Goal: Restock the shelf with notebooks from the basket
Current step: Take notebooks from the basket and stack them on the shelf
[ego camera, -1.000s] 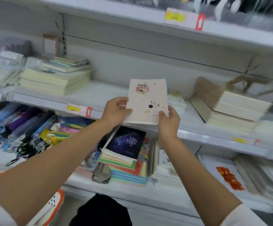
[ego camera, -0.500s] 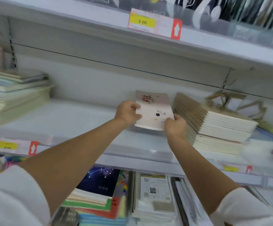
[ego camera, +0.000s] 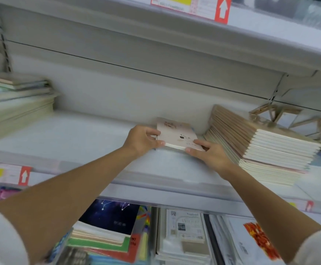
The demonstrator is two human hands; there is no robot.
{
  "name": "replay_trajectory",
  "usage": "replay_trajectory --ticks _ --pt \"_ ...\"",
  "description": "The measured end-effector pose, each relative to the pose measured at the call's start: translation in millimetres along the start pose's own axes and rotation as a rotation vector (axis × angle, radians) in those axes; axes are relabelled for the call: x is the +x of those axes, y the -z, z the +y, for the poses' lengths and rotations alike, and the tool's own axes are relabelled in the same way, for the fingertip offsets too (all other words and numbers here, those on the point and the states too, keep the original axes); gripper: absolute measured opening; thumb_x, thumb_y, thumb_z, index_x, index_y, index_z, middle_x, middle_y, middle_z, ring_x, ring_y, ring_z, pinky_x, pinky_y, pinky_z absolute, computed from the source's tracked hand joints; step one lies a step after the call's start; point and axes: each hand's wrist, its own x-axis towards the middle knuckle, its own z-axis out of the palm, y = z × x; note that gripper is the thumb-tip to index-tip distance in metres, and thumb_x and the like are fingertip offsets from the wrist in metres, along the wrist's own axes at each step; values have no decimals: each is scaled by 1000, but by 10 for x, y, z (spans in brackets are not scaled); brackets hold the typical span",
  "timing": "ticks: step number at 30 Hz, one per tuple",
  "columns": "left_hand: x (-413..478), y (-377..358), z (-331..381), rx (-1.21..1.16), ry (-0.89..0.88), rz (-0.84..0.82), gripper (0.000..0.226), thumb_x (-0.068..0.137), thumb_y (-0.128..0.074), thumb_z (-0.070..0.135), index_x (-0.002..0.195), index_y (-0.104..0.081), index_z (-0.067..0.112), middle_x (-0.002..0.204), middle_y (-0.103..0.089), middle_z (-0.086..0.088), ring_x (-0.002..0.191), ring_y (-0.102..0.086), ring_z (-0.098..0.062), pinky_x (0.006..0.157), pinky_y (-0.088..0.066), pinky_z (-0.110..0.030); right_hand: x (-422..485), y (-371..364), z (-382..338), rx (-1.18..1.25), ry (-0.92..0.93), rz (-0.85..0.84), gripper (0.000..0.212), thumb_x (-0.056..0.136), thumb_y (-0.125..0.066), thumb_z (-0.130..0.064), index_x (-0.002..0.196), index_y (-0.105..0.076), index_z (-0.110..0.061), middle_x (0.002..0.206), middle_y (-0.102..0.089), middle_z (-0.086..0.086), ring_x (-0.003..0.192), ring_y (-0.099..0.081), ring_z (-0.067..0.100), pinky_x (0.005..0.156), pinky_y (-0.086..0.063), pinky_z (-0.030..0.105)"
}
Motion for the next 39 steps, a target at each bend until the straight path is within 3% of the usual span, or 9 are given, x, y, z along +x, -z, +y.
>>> replay_trajectory --ticks 5,8,14,21,27,31,34,36,39 --pt "52 -20 -33 11 8 8 46 70 -86 22 112 -71 14 98 -73 -11 93 -68 -16 84 -46 -18 78 -38 36 -17 59 40 55 77 -80 -28 127 -62 -14 115 -64 -2 97 -58 9 72 -44 5" --pt "72 -41 -53 18 -11 52 39 73 -84 19 110 -73 13 97 -73 -9 89 -67 -15 82 -45 -17 164 -38 88 26 60 103 42 75 -82 -24 113 -69 -13 112 -68 9 91 -60 14 84 -50 30" --pt "122 -45 -93 -87 5 79 25 77 -80 12 102 -74 9 104 -73 -6 99 -68 -15 93 -49 -24 222 -20 80 148 19 75 37 80 -78 -12 114 -65 -4 85 -63 2 50 -54 3 49 -44 13" --pt "147 -69 -112 -93 16 84 32 73 -82 9 104 -73 9 106 -71 -4 97 -67 -13 90 -48 -20 195 -2 92 246 2 10 35 84 -69 0 119 -62 4 126 -62 21 88 -53 20 63 -46 19" --pt "183 -97 -150 -78 10 93 30 77 -79 10 106 -73 12 107 -71 1 97 -65 -9 87 -45 -16 260 -52 116 276 -50 27 34 84 -72 -7 115 -60 -11 108 -68 -1 70 -63 3 62 -50 18" --pt "189 -98 -168 -71 13 87 29 78 -78 9 106 -74 13 108 -71 2 100 -64 -6 89 -45 -17 274 -63 130 296 -71 -13 33 89 -66 -9 118 -51 -10 120 -66 3 79 -64 7 63 -51 17" --pt "166 -105 -138 -100 37 82 29 81 -74 3 109 -72 10 112 -70 -4 101 -65 -11 90 -48 -20 262 -96 131 153 -27 -9 33 94 -61 -14 124 -52 -7 109 -67 9 70 -59 8 56 -47 13" --pt "118 -103 -82 -163 90 56 30 84 -65 -6 113 -68 4 116 -68 -14 91 -68 -21 79 -53 -22 233 -121 103 -51 -19 38 40 95 -60 -23 132 -49 -12 103 -62 8 75 -59 15 65 -48 21" --pt "9 -64 16 -171 126 40 31 85 -63 -5 115 -66 2 113 -68 -16 87 -66 -27 74 -50 -23 175 -144 29 -400 33 133 50 90 -63 -29 137 -48 -17 142 -43 11 127 -48 29 104 -40 37"
